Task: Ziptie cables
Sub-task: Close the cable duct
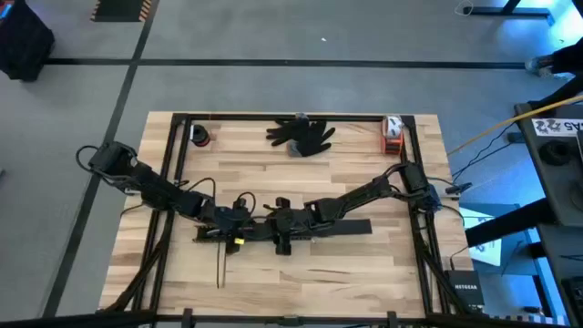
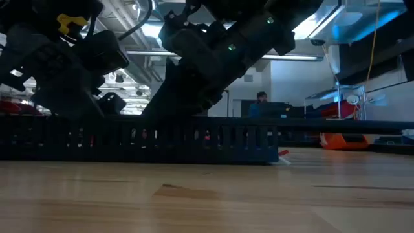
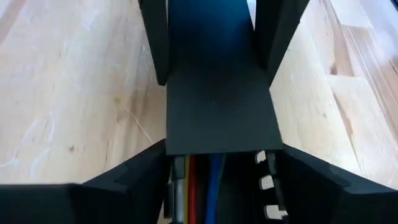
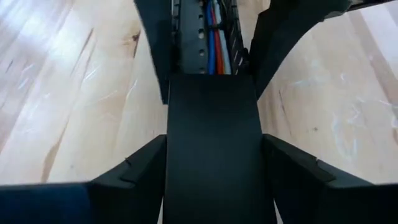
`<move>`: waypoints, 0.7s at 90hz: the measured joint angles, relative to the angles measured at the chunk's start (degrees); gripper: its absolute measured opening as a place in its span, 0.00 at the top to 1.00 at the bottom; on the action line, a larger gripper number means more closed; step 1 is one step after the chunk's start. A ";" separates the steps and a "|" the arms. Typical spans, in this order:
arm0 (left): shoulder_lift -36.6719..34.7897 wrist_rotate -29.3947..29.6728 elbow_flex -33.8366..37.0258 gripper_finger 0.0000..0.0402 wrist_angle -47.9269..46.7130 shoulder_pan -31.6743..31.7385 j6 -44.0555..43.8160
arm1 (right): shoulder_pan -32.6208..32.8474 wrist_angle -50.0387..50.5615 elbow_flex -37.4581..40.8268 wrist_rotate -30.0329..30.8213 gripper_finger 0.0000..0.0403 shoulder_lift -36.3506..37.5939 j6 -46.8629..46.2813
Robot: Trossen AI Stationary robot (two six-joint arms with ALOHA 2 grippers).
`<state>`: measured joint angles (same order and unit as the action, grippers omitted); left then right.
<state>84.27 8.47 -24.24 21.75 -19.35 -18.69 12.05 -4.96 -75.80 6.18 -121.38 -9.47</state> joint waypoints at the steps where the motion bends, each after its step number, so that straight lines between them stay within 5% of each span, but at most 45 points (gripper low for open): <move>1: 0.00 -0.08 -0.05 0.35 0.20 0.01 0.01 | -0.01 -0.08 -0.05 0.08 0.44 0.00 0.00; 63: -11.30 -1.20 -3.35 0.36 -20.41 -0.05 0.84 | -0.12 1.47 -0.14 0.25 0.44 0.00 -0.79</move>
<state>72.97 7.27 -27.59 1.34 -19.40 -17.85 11.92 -3.49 -75.94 6.43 -121.38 -10.26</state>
